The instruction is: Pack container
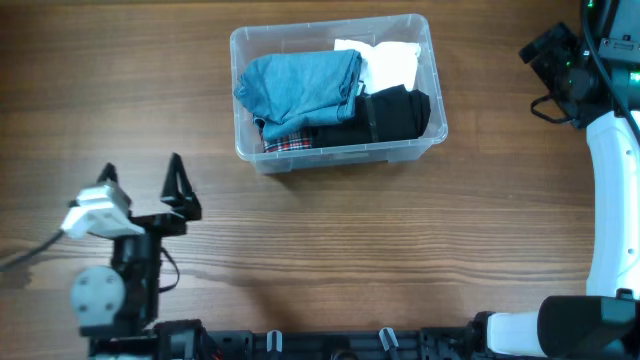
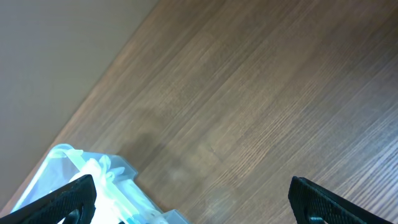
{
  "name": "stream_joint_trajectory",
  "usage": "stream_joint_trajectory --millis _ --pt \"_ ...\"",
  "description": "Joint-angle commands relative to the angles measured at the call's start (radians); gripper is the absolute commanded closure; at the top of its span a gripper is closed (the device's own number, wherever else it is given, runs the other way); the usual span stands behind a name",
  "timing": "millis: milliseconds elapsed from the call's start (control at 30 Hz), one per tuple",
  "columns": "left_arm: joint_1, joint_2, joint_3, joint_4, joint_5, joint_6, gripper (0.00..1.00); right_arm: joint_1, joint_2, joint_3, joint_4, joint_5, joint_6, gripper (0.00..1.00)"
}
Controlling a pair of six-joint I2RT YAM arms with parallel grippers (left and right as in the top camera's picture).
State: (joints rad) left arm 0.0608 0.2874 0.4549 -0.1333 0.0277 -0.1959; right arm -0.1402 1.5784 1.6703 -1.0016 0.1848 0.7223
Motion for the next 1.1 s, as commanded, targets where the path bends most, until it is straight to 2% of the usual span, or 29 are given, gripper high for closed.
stream_joint_trajectory --millis 0,400,700,1067 --pt "0.008 -0.104 -0.153 0.06 0.035 0.009 0.0 0.006 0.002 -0.003 0.002 0.017 0.013 0.0" --pt "0.009 -0.281 -0.347 0.063 0.054 0.009 0.0 0.006 0.002 -0.003 0.002 0.017 0.013 0.0" --pt "0.008 -0.285 -0.449 0.061 0.05 0.01 0.0 0.006 0.002 -0.003 0.002 0.017 0.013 0.0" --pt "0.01 -0.282 -0.449 0.063 0.043 0.009 0.0 0.006 0.002 -0.003 0.002 0.017 0.013 0.0"
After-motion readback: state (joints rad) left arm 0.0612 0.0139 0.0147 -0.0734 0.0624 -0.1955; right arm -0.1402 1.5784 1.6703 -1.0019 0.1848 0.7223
